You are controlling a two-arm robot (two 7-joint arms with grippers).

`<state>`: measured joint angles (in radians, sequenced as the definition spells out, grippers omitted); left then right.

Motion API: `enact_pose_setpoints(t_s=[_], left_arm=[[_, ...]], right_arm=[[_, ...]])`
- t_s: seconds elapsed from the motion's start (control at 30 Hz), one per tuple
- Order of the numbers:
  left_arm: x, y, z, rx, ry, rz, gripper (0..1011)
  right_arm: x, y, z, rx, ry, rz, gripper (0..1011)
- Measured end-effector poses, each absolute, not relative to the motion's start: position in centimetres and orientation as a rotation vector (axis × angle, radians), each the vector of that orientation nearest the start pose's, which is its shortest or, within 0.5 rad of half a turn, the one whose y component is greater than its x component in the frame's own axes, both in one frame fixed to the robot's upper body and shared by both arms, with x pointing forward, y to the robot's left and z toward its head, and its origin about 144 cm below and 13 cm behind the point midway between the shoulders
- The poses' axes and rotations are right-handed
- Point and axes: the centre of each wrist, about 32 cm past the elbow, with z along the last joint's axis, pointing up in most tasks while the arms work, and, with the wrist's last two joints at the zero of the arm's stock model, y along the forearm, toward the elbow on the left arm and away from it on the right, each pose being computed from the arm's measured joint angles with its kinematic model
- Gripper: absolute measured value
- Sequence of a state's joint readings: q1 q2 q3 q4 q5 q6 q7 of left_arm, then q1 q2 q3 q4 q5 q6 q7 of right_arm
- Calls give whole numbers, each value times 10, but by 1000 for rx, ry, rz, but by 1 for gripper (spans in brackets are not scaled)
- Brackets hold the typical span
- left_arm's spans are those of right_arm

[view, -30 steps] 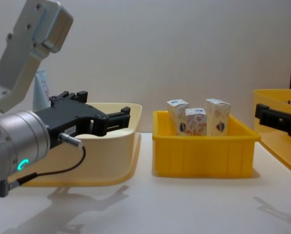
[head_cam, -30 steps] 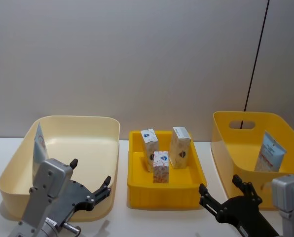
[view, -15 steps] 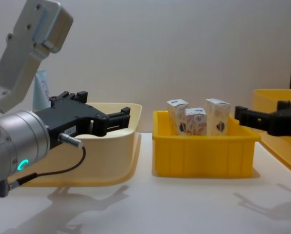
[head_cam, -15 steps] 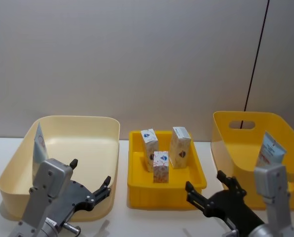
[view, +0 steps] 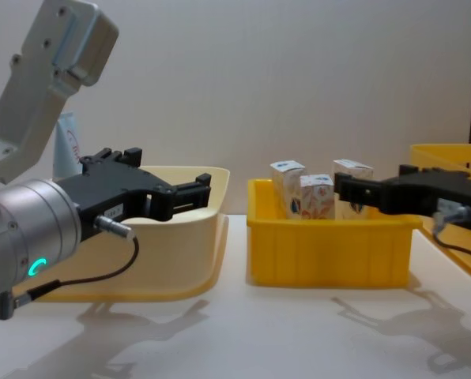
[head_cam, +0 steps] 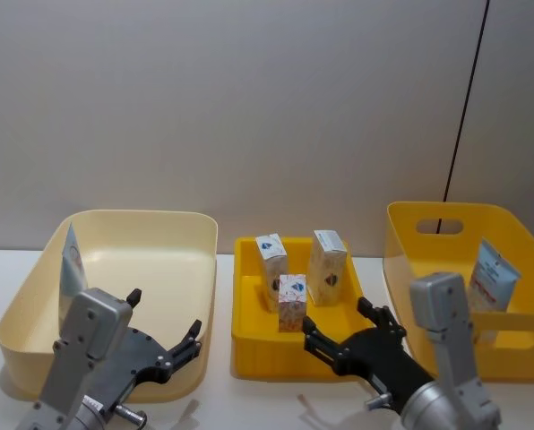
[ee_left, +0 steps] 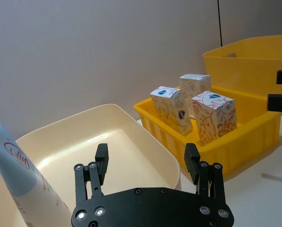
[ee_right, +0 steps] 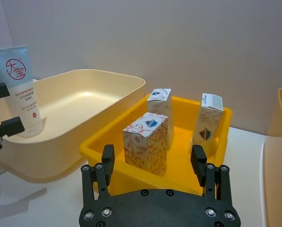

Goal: Bimanual collaborative sorting of washing and personal care products

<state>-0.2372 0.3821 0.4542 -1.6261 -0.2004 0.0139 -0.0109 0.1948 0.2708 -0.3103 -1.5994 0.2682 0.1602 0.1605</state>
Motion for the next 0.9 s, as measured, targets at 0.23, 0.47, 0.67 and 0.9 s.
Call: enact_pose_setpoints(t_s=[0.23,0.47,0.67,0.9], left_arm=[[492,198,1204,61,-268,1124,1000],[492,198,1204,61,-268,1124,1000],[492,198,1204,61,-268,1124,1000],[492,198,1204,61,-268,1124,999]], right_arm=[[511,-192,1197,-56,-14,-1105,1001],[521,-177,1193,-56,-12,-1124,1001],[528,-166,1188,-60,-8,-1154,1001],[535,-156,1183,-71,-1,-1189,1001]])
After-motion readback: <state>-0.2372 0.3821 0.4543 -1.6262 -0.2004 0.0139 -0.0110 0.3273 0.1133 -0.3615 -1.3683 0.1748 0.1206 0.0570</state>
